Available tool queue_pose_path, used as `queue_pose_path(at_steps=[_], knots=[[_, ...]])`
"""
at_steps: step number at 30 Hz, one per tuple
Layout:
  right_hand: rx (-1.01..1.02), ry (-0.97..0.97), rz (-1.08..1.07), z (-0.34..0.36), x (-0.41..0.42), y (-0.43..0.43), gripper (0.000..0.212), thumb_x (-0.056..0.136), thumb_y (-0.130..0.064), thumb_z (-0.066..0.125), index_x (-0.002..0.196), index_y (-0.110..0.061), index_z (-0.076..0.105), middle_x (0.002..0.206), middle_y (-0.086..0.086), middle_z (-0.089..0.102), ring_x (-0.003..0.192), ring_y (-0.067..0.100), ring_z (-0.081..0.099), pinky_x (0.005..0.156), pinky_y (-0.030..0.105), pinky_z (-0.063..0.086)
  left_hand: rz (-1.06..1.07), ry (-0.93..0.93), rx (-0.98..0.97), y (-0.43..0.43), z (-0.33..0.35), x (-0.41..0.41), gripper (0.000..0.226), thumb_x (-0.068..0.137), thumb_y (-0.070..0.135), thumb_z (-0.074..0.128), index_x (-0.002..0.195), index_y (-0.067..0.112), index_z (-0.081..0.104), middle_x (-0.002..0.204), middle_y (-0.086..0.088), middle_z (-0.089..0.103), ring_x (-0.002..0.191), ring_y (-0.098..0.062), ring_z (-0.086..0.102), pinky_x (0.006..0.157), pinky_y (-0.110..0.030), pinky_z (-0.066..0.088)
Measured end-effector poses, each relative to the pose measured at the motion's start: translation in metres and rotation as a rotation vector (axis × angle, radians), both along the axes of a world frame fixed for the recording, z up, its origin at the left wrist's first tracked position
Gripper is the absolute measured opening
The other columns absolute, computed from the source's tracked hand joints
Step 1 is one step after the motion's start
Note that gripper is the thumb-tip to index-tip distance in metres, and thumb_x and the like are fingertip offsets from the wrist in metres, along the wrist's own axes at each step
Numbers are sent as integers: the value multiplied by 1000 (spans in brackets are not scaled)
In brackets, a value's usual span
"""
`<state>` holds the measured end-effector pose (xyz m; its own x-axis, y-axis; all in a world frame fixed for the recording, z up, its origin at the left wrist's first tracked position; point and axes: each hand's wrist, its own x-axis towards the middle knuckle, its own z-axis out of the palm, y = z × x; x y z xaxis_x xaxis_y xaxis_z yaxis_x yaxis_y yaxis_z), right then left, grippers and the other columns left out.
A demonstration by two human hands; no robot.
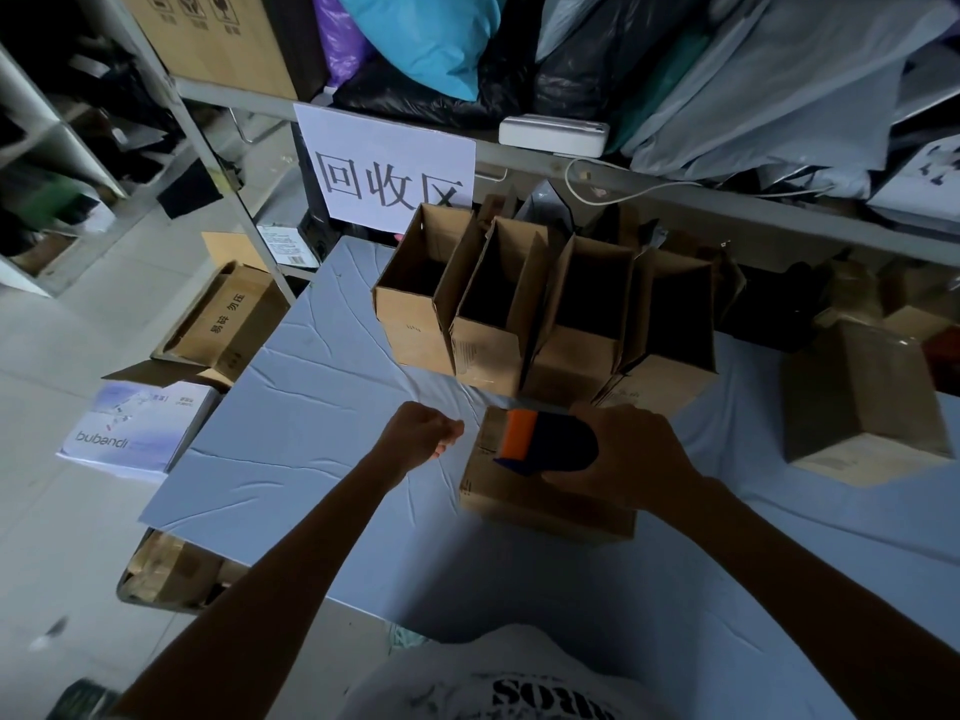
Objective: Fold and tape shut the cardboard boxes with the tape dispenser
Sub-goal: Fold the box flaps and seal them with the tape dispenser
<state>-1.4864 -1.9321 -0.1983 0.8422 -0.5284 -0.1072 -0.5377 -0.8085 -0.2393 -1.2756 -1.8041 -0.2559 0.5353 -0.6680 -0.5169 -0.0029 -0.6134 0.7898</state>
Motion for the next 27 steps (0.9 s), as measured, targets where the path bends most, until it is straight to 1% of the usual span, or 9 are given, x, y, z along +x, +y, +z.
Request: queue_pose_path(at_steps=[3, 7, 10, 15, 19, 23, 26, 27], knots=[[-29, -3, -16, -2, 3, 4, 69, 65, -73, 64, 116, -26, 55, 97, -6, 67, 84, 14, 64, 67, 21, 41, -19, -38, 6, -2, 0, 0, 23, 87, 8, 62, 67, -3, 64, 60, -10, 56, 61, -16, 52, 69, -28, 43], [-48, 17, -28, -1, 6, 5, 67, 65, -74, 62, 112, -26, 54, 94, -7, 66, 80, 12, 61, 65, 20, 35, -40, -50, 0, -6, -2, 0, 24, 88, 7, 61, 65, 0, 64, 62, -10, 57, 61, -15, 53, 69, -27, 44], [-34, 37, -36, -1, 5, 5, 68, 66, -74, 62, 113, -26, 54, 95, -6, 65, 79, 11, 59, 65, 20, 35, -56, -13, 29, -6, -5, 0, 21, 89, 8, 61, 70, -1, 65, 71, -12, 62, 67, -15, 56, 67, -23, 45], [-53, 71, -37, -3, 5, 6, 71, 65, -78, 58, 115, -28, 52, 96, -7, 65, 81, 11, 60, 65, 19, 35, -74, 2, 35, -2, -7, 9, 24, 90, 13, 62, 67, 5, 66, 66, -7, 61, 65, -12, 56, 62, -19, 45], [-23, 82, -37, -1, 6, 6, 71, 64, -77, 58, 117, -30, 52, 98, -7, 65, 83, 11, 60, 68, 20, 41, -89, -13, 51, -3, -11, 6, 20, 90, 15, 63, 75, 2, 67, 66, -6, 61, 64, -11, 56, 62, -19, 45], [-28, 57, -34, -1, 6, 10, 72, 64, -75, 61, 120, -30, 53, 98, -7, 66, 82, 12, 61, 66, 20, 35, -102, 17, 67, -1, -18, 4, 19, 89, 12, 63, 76, 0, 68, 66, -7, 61, 64, -12, 57, 63, -20, 46], [-60, 42, -31, 0, 8, 11, 70, 64, -74, 63, 118, -29, 54, 96, -7, 66, 80, 11, 60, 64, 19, 33, -97, 44, 67, -1, -21, 1, 14, 88, 6, 61, 76, 5, 69, 72, -7, 63, 68, -13, 58, 65, -21, 47], [-60, 42, -34, 0, 8, 10, 70, 64, -74, 63, 118, -29, 54, 95, -7, 67, 79, 11, 60, 64, 19, 33, -97, 54, 65, -1, -21, -1, 16, 86, 2, 60, 74, 8, 69, 75, -6, 65, 70, -13, 58, 66, -21, 48]])
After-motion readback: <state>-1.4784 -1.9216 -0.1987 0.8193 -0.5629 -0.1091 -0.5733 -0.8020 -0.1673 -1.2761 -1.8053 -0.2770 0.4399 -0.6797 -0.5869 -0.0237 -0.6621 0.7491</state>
